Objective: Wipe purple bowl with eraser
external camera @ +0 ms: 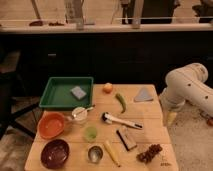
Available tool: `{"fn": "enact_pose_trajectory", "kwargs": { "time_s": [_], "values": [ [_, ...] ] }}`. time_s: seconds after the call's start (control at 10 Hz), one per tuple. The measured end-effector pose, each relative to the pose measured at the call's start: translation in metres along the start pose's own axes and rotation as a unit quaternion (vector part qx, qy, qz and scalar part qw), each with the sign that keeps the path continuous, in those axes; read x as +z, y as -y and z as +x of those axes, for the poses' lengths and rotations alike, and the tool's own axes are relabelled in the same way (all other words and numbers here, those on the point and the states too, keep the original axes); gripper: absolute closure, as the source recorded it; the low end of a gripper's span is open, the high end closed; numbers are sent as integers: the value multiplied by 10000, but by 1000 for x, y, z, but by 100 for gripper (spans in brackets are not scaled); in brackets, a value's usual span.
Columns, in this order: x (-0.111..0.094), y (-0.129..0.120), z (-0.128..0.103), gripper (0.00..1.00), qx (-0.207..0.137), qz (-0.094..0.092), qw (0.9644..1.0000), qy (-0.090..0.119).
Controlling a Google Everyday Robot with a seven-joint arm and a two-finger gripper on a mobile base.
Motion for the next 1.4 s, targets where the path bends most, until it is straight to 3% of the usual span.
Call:
{"fn": "enact_pose_trajectory", "kwargs": {
  "time_s": [0.8, 0.9, 1.1, 1.3, 1.4],
  "values": [
    [0, 0, 0, 20, 11, -3, 10000, 14],
    [4, -4, 0, 20, 185, -24, 9997, 151],
    [21, -17, 1, 20, 942, -167, 9944, 457],
    [44, -35, -4, 20, 1531, -304, 9847, 774],
    [48, -40, -4, 20, 1696, -313, 9814, 838]
  ]
}}
